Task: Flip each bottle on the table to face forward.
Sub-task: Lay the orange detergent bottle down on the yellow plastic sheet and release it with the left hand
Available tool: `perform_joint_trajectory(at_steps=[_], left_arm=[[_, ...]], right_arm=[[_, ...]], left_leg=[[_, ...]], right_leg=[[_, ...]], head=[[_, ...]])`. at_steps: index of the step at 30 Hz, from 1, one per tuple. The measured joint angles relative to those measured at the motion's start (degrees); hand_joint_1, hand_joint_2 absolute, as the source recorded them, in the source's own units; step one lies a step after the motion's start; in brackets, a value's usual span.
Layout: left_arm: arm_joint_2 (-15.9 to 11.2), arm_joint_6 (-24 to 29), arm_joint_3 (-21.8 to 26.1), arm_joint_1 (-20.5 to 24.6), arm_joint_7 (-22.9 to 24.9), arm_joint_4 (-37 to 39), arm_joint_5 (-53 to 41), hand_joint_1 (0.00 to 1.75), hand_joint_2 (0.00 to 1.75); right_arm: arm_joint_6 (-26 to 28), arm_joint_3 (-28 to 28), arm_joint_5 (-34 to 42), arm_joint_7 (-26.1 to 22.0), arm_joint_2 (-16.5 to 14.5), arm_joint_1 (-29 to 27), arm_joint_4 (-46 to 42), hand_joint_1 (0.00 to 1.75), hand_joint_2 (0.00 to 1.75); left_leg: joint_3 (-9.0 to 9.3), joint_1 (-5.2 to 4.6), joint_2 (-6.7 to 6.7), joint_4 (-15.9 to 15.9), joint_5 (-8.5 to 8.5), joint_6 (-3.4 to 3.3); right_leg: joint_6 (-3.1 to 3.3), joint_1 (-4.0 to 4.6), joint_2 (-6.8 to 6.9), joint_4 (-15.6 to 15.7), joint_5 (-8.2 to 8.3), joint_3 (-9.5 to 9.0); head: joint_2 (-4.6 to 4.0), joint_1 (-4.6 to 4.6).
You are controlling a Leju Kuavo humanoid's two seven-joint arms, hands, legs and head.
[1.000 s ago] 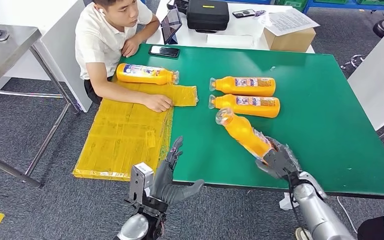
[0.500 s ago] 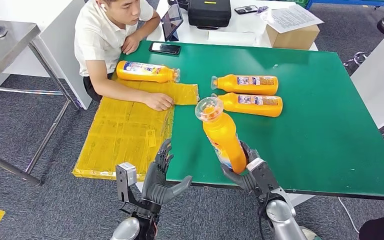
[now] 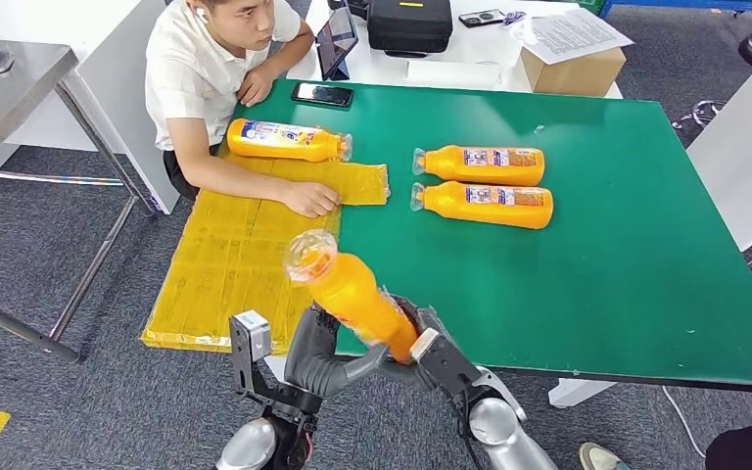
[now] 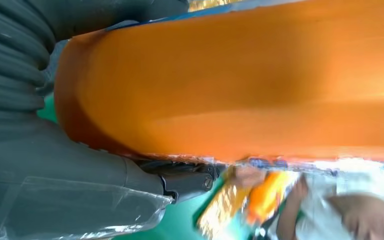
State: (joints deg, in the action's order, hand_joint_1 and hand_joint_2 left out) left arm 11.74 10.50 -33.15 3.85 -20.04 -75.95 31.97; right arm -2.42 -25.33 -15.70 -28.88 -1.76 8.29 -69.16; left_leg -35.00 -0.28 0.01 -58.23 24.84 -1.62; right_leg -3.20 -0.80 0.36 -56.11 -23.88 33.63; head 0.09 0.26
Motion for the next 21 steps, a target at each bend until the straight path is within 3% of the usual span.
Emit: perform_joint_trajectory(at_steps=[9,16,20,21], left_arm=[[0.0,-2.3,0.5,2.0,4.6,1.5,6.0,0.0,1.75],[0.0,-2.9,0.7,3.3,4.7,3.6,7.3,0.03,1.75],[0.0,-2.9,0.7,3.4,4.4,4.0,7.4,1.75,1.75],[0.0,-2.9,0.7,3.4,4.2,4.0,7.3,1.75,1.75]], right_arm=[[2.6,-6.0,-3.8,0.1,-0.8,4.2,7.2,1.75,1.75],[2.7,-7.2,-3.2,-0.1,-0.8,5.6,9.7,1.75,1.75],[3.6,-7.6,-3.5,-0.5,-0.8,6.0,10.5,1.75,1.75],[3.9,-7.6,-3.5,-0.7,-0.8,6.0,10.6,1.75,1.75]], left_leg=[[-0.02,-0.04,-0.02,0.0,-0.01,-0.01],[-0.03,-0.03,-0.01,0.0,-0.01,-0.01],[-0.06,-0.03,0.0,0.0,-0.01,-0.01],[-0.07,-0.03,0.0,0.0,-0.01,-0.01]], right_leg=[[-0.01,-0.03,0.01,0.0,0.01,0.0],[-0.01,-0.02,0.0,0.0,0.01,0.04],[-0.01,-0.02,0.0,0.0,0.01,0.08],[-0.01,-0.02,0.0,0.0,0.01,0.09]], head=[[0.0,-0.01],[0.0,0.01],[0.0,-0.01],[0.0,-0.01]])
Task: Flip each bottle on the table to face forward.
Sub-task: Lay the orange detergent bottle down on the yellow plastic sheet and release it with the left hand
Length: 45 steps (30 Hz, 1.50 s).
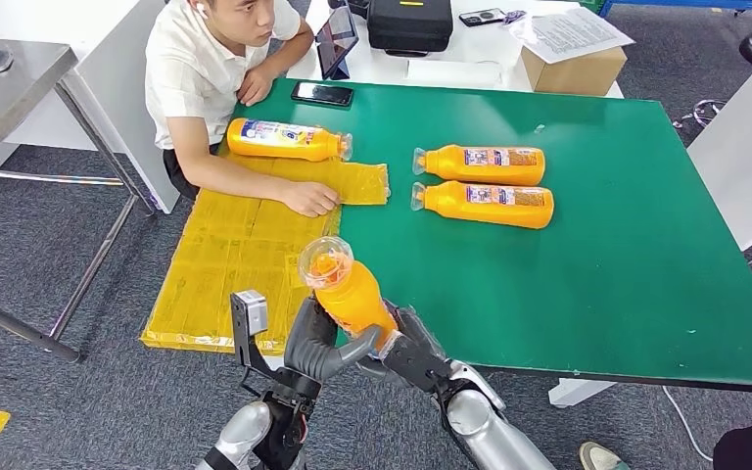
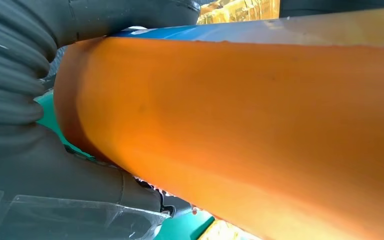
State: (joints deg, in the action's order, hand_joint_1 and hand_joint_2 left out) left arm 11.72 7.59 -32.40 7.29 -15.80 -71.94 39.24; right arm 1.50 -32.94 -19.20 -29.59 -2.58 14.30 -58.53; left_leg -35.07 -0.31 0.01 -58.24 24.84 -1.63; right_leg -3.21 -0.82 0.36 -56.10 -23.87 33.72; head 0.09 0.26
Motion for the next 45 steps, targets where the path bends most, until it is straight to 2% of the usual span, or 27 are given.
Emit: perform_joint_trajectory(at_steps=[2,3,4,6,7,8,11,16,20,36,38,41,43,45], left_arm=[[0.0,0.0,0.1,0.2,-0.4,0.1,-0.3,1.75,1.75],[0.0,0.1,0.2,0.3,-0.7,0.2,-0.5,1.75,1.75],[0.0,0.1,0.4,0.5,-1.0,0.4,-0.9,1.75,1.75],[0.0,0.6,0.6,0.8,-2.2,0.6,-2.4,1.75,1.75],[0.0,1.2,0.6,0.9,-3.0,0.7,-3.7,1.75,1.75],[0.1,1.9,0.6,1.0,-3.9,0.7,-5.2,1.75,1.75],[0.4,3.5,0.6,1.3,-5.7,0.7,-8.0,1.75,1.75],[0.6,3.9,0.8,1.8,-5.9,0.7,-8.4,1.75,1.75],[0.7,3.9,1.1,1.8,-6.0,0.5,-8.4,1.75,1.75],[0.7,3.9,3.9,0.9,-6.2,-2.5,-7.4,1.75,1.75],[0.7,5.1,4.5,0.6,-7.0,-3.0,-8.1,1.75,1.75],[0.3,9.1,6.5,-0.6,-8.9,-5.1,-12.1,1.75,1.75],[-0.6,14.1,7.8,-1.2,-9.0,-6.3,-20.1,1.75,1.75],[-2.0,19.6,8.5,-0.9,-7.2,-6.2,-32.6,1.75,1.75]], right_arm=[[0.7,-0.1,-0.2,-0.2,0.0,0.0,0.1,1.72,1.75],[0.9,-0.1,-0.3,-0.2,0.0,0.1,0.1,1.65,1.75],[1.0,-0.1,-0.3,-0.2,0.0,0.1,0.1,1.34,1.75],[0.9,-0.2,0.1,-0.2,0.1,0.1,0.0,0.49,1.75],[0.8,-0.3,0.4,-0.1,0.0,0.1,-0.1,0.12,1.75],[0.5,-0.4,0.7,0.1,0.0,0.1,-0.4,0.0,1.75],[-0.3,-0.7,1.4,0.7,-0.1,-0.4,-1.3,0.0,1.75],[-0.6,-1.2,1.7,1.0,-0.2,-1.0,-2.3,0.0,1.75],[-0.1,-1.2,2.0,0.6,-0.3,-1.7,-3.4,0.0,0.0],[3.4,-1.6,1.5,-1.4,-0.5,-4.8,-8.5,0.0,0.0],[7.3,-1.4,0.4,-2.1,-0.6,-5.8,-9.4,0.0,0.0],[17.5,-0.1,-1.9,-3.7,-0.7,-9.2,-12.7,0.0,0.0],[25.3,2.0,-3.2,-4.8,-0.7,-11.9,-16.1,0.0,0.0],[32.1,5.3,-4.1,-6.5,-0.8,-14.0,-19.7,0.0,0.0]], left_leg=[[0.0,0.0,0.0,0.0,0.0,0.0],[0.0,0.0,0.0,0.0,0.0,0.0],[0.0,0.0,0.01,0.0,0.0,0.0],[0.0,0.0,0.01,0.0,0.0,0.0],[0.0,0.0,0.01,0.0,0.0,0.0],[0.0,0.0,0.01,0.0,0.0,0.0],[0.0,0.0,0.01,0.0,0.0,0.0],[-0.01,0.0,0.01,0.0,0.0,0.0],[-0.02,0.0,0.01,0.0,0.0,0.0],[-0.04,0.0,0.01,0.0,0.0,0.0],[-0.04,0.0,0.01,0.0,0.0,0.0],[-0.09,0.0,-0.01,0.0,0.0,0.01],[-0.14,0.01,-0.04,0.0,0.01,0.01],[-0.16,0.01,-0.04,0.0,0.01,0.01]], right_leg=[[0.0,0.0,0.0,0.0,0.0,0.0],[0.0,0.0,0.0,0.0,0.0,0.0],[0.0,0.0,0.0,0.0,0.0,0.0],[0.0,0.0,0.0,0.0,0.01,0.0],[0.0,0.0,0.0,0.0,0.01,0.0],[0.0,0.0,0.0,0.0,0.01,0.01],[0.0,0.0,0.0,0.0,0.0,0.01],[0.0,0.0,-0.01,0.0,0.0,0.03],[0.0,0.0,0.0,0.0,0.0,0.02],[0.0,0.0,0.0,0.0,0.0,0.04],[0.0,0.0,0.0,0.0,0.0,0.04],[0.0,0.0,0.01,0.0,-0.01,0.08],[0.01,0.0,0.03,0.0,-0.03,0.14],[0.01,0.0,0.03,0.0,-0.03,0.18]], head=[[0.0,0.0],[0.0,0.01],[0.0,0.01],[0.0,0.0],[0.0,0.0],[0.0,0.0],[0.0,-0.01],[0.0,-0.01],[0.0,-0.02],[0.0,-0.01],[0.0,-0.02],[0.0,-0.01],[0.0,-0.01],[0.0,-0.01]])
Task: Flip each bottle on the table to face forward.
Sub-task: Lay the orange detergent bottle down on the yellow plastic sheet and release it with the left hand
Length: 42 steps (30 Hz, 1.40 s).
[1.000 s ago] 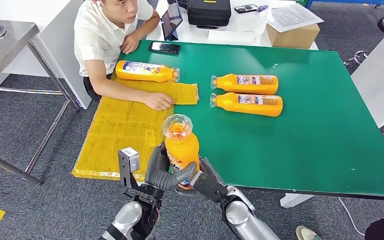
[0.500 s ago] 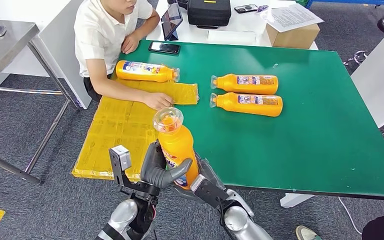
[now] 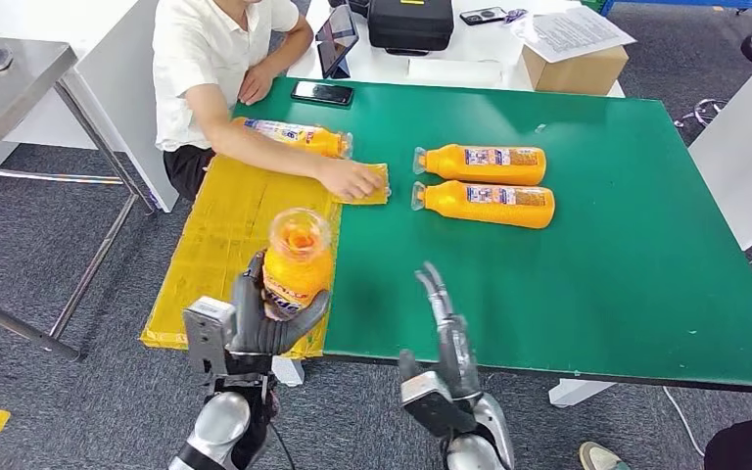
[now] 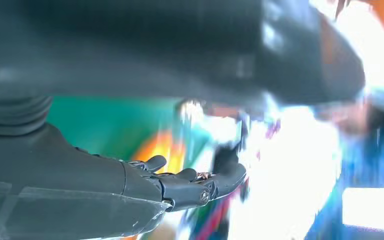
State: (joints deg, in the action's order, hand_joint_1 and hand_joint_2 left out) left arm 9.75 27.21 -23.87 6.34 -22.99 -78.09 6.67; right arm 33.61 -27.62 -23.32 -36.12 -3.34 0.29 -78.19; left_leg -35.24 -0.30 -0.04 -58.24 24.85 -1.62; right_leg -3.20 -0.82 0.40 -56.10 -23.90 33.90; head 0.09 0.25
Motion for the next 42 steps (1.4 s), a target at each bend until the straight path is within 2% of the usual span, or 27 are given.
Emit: perform_joint_trajectory(at_steps=[3,6,8,14,21,28,29,32,33,42], left_arm=[[-2.0,1.8,0.4,2.7,5.8,3.9,-19.1,1.75,1.75],[-3.4,-1.8,0.1,7.3,13.7,10.8,-35.5,1.75,1.75],[-3.8,-3.8,0.1,10.2,16.6,15.1,-41.0,1.75,1.75],[-4.5,-7.7,1.1,16.1,19.2,23.5,-46.1,1.75,1.75],[-4.8,-17.2,1.0,23.2,20.8,33.9,-49.7,1.75,1.75],[-4.5,-18.8,0.7,26.7,20.4,39.3,-49.7,1.74,1.75],[-4.5,-19.0,0.6,27.0,20.3,39.8,-49.7,1.51,1.75],[-4.4,-21.1,0.6,28.0,19.7,41.3,-48.9,0.21,1.75],[-4.3,-22.2,0.6,28.5,19.4,42.0,-48.2,0.0,1.75],[-3.2,-30.4,3.8,31.5,17.0,46.1,-38.4,0.0,1.75]], right_arm=[[5.4,6.5,-1.8,-2.8,-0.9,-1.9,-5.4,0.0,0.0],[6.1,13.5,-3.3,-3.7,-2.8,-2.6,-11.7,0.0,0.0],[6.2,17.7,-2.9,-3.7,-3.7,-2.9,-15.0,0.0,0.0],[6.3,24.0,-0.5,-3.8,-4.9,-4.1,-19.5,0.0,0.0],[6.3,24.4,2.8,-3.8,-4.9,-3.9,-19.8,0.0,0.0],[6.3,24.1,3.6,-3.8,-4.9,-3.7,-19.5,0.0,0.0],[6.3,24.0,3.7,-3.8,-4.9,-3.7,-19.5,0.0,0.0],[6.3,23.6,4.2,-3.8,-4.7,-3.5,-19.1,0.0,0.0],[6.3,23.4,4.5,-3.8,-4.6,-3.4,-18.9,0.0,0.0],[6.3,21.7,6.1,-3.8,-4.0,-2.2,-15.5,0.0,0.0]], left_leg=[[0.01,-0.01,0.0,0.0,-0.04,0.0],[0.01,-0.02,0.01,0.0,-0.14,0.01],[0.01,-0.02,0.02,0.0,-0.19,0.0],[0.01,-0.01,0.06,0.0,-0.21,-0.01],[0.03,0.01,0.08,0.0,-0.22,0.0],[0.15,0.0,0.09,0.0,-0.22,0.0],[0.17,0.0,0.09,0.0,-0.23,0.01],[0.21,0.0,0.09,0.0,-0.24,0.03],[0.22,0.0,0.09,0.0,-0.25,0.04],[0.22,0.0,0.05,0.0,-0.28,0.06]], right_leg=[[0.01,-0.01,0.0,0.0,0.02,0.0],[0.1,-0.01,-0.01,0.0,0.14,0.01],[0.14,-0.01,-0.01,0.0,0.2,0.01],[0.13,0.0,-0.01,0.0,0.21,0.01],[0.13,0.01,-0.01,0.0,0.2,-0.03],[0.14,0.01,-0.02,0.0,0.2,-0.15],[0.14,0.01,-0.02,0.0,0.2,-0.17],[0.14,0.01,-0.02,0.0,0.2,-0.2],[0.14,0.01,-0.02,-0.1,0.2,-0.21],[0.14,0.01,0.0,-0.1,0.2,-0.23]], head=[[0.0,-0.01],[0.0,-0.01],[0.0,-0.01],[0.0,0.0],[0.0,-0.01],[0.0,0.0],[0.0,0.0],[0.0,-0.01],[0.0,0.0],[0.0,-0.01]])
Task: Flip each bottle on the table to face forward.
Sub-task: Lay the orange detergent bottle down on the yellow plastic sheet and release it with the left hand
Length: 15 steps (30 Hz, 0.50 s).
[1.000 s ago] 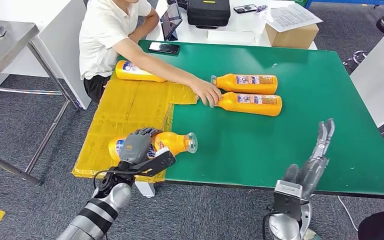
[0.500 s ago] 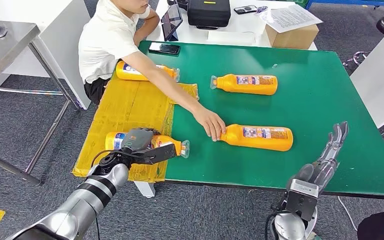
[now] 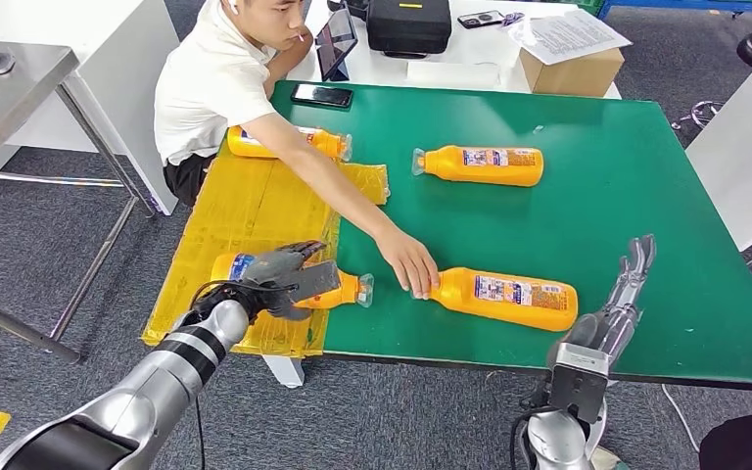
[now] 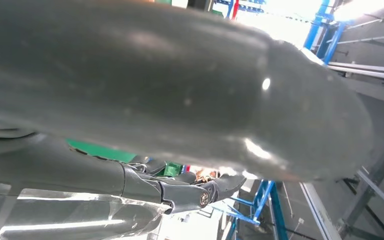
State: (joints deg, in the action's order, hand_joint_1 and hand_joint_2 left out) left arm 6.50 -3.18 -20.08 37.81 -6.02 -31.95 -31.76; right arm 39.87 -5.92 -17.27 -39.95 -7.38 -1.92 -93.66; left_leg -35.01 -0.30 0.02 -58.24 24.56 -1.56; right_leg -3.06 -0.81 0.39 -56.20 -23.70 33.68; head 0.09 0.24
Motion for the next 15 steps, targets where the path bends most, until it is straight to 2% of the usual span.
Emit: perform_joint_trajectory(at_steps=[5,8,12,15], left_arm=[[0.8,-5.4,2.1,0.0,-2.6,-0.3,5.8,0.0,1.75],[1.3,-7.2,2.1,-0.5,-2.4,-1.5,7.2,0.0,1.75],[1.5,-5.4,1.4,-1.6,-1.7,-3.1,8.9,0.0,1.75],[1.5,-2.3,0.9,-4.3,-5.5,-6.4,11.8,0.0,1.75]], right_arm=[[0.0,-0.3,0.2,0.0,0.2,0.1,1.7,0.0,0.0],[0.0,-0.4,0.2,0.0,0.3,0.1,2.4,0.0,0.0],[0.0,-0.5,-0.1,0.0,0.5,0.0,3.1,0.0,0.0],[0.0,-0.5,-0.5,0.0,0.6,-0.2,3.4,0.0,0.0]], left_leg=[[-0.02,-0.01,-0.13,0.0,0.0,0.0],[-0.03,-0.01,-0.14,0.0,0.0,0.0],[-0.04,-0.01,-0.14,0.0,0.0,0.0],[-0.06,-0.01,-0.12,0.0,0.0,0.0]], right_leg=[[0.0,0.0,0.1,0.0,-0.01,-0.01],[0.0,0.0,0.11,0.0,-0.01,-0.01],[0.0,0.0,0.11,0.0,-0.01,0.01],[0.0,0.0,0.1,0.0,-0.01,0.05]], head=[[0.0,0.0],[0.0,0.01],[0.0,0.02],[0.0,0.02]])
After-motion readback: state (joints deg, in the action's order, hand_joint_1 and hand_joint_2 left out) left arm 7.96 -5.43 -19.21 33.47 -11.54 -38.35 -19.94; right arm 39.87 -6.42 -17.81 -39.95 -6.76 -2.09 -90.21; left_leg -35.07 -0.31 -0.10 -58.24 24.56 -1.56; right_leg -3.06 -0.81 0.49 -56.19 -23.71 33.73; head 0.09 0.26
